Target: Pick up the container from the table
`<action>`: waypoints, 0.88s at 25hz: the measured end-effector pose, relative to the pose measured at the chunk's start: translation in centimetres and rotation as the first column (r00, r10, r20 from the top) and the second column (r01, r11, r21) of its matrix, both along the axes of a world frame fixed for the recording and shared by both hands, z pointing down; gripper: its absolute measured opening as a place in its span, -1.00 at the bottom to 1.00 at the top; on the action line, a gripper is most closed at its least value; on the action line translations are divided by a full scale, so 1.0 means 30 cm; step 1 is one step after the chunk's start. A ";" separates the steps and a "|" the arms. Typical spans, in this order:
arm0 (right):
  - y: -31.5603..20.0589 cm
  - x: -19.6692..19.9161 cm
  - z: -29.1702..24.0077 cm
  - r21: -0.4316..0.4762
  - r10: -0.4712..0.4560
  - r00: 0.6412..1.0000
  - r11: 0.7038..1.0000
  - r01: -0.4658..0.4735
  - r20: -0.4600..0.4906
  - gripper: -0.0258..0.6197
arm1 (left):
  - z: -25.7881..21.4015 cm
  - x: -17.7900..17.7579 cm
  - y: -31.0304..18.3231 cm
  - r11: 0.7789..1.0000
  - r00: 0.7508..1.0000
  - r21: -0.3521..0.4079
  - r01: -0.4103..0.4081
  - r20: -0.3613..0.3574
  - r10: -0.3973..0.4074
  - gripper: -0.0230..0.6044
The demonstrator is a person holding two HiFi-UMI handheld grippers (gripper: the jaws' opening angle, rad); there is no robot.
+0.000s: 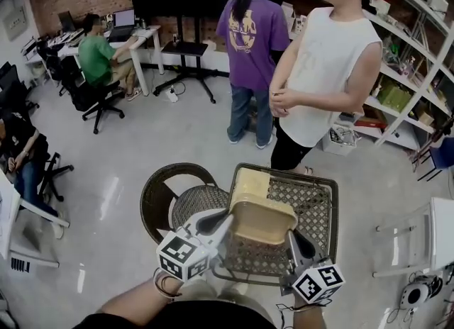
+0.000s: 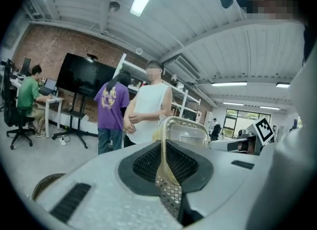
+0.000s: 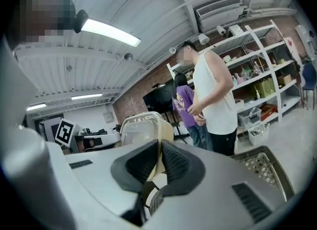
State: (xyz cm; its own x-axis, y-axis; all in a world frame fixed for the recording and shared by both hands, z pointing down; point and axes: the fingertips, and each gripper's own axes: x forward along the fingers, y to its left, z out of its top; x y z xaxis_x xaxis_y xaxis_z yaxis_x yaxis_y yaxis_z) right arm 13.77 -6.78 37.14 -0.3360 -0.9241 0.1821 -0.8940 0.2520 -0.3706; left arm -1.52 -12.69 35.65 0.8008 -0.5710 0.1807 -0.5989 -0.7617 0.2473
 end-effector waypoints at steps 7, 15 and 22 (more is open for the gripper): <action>-0.013 0.013 -0.142 0.088 0.001 0.999 0.996 0.002 -0.033 -0.83 | -0.133 0.010 -0.006 0.996 1.000 0.086 0.005 -0.028 -0.003 -0.82; -0.017 0.008 -0.291 0.162 0.001 0.998 0.987 0.009 -0.059 -0.83 | -0.283 0.006 -0.006 0.989 0.997 0.144 0.011 -0.079 0.001 -0.82; -0.026 -0.005 -0.402 0.221 -0.012 0.995 0.975 0.033 -0.095 -0.83 | -0.381 -0.008 -0.011 0.973 0.997 0.230 0.028 -0.080 -0.010 -0.82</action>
